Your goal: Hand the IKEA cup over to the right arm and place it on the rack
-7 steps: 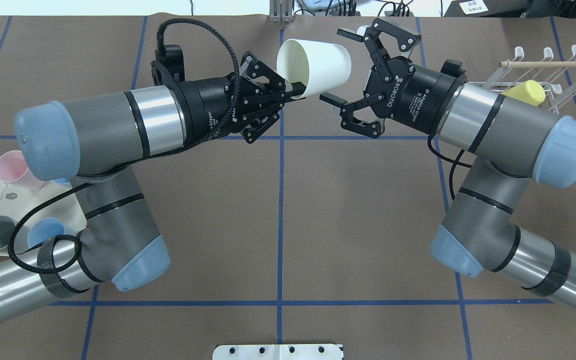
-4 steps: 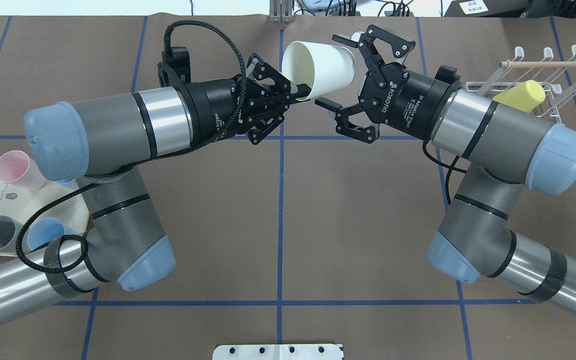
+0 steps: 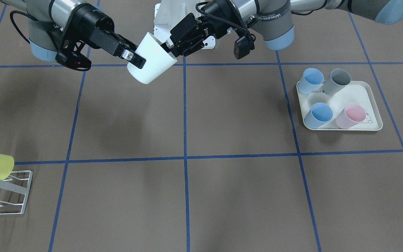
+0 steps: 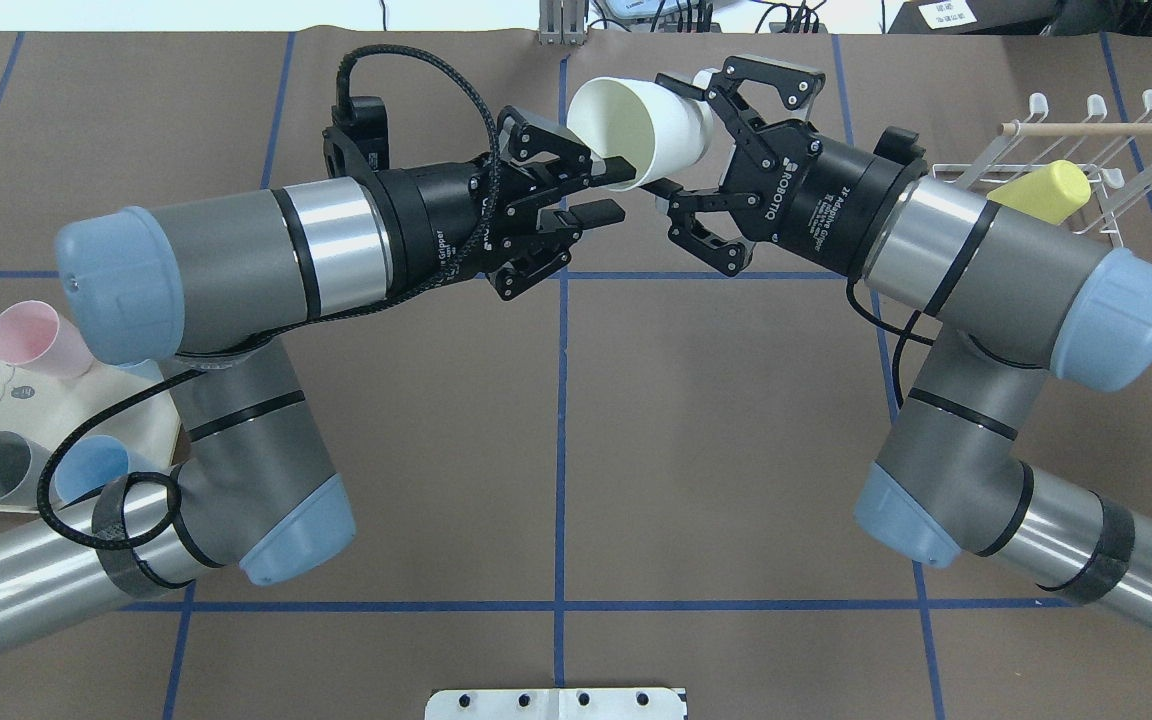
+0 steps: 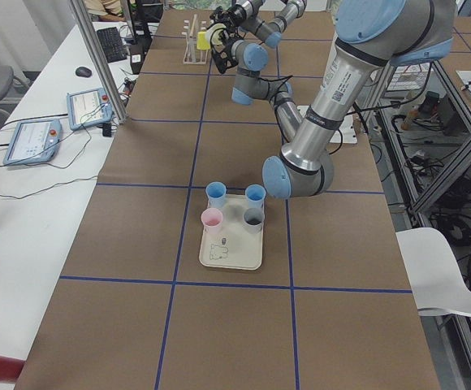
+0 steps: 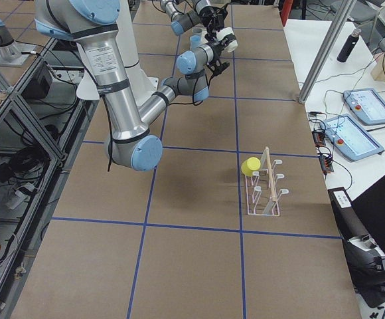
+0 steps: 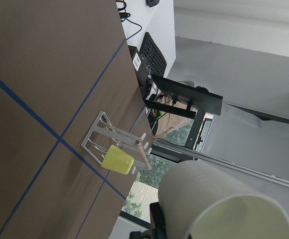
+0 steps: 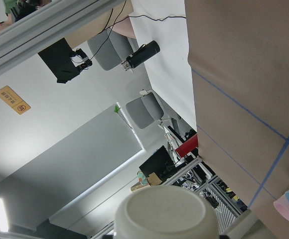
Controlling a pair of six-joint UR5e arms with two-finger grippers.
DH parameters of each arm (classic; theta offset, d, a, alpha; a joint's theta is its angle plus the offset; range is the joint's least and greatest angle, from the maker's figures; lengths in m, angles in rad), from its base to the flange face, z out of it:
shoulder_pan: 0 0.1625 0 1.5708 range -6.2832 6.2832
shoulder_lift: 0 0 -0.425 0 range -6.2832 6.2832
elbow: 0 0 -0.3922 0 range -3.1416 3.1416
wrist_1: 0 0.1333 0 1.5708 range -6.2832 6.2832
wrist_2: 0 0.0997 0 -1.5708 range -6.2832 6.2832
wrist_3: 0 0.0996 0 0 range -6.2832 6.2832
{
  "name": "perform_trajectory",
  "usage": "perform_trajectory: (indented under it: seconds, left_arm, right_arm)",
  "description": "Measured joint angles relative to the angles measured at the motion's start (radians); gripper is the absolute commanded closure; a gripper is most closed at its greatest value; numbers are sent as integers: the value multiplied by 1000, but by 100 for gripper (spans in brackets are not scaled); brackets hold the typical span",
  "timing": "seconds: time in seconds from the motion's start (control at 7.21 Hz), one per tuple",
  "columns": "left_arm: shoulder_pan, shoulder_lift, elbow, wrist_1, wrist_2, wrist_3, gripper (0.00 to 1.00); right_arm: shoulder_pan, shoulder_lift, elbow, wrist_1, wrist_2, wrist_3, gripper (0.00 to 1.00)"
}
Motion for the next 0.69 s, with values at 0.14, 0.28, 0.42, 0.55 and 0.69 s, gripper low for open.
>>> perform_trajectory:
  seconds: [0.14, 0.28, 0.42, 0.55, 0.69]
  left_arm:
    - [-17, 21, -3, 24, -21, 59, 0]
    - [-35, 64, -12, 56, -52, 152, 0]
    - [-63, 120, -26, 87, -82, 237, 1]
    - [-115, 177, -36, 145, -140, 333, 1]
    - [-193, 220, -41, 242, -240, 465, 1]
  right_arm:
    - [6, -15, 2, -1, 5, -78, 96]
    - [9, -40, 5, -1, 8, -174, 96]
    - [16, -65, 9, -1, 13, -244, 96]
    - [37, -96, 10, -3, 40, -333, 95]
    - [61, -133, 10, -4, 78, -447, 95]
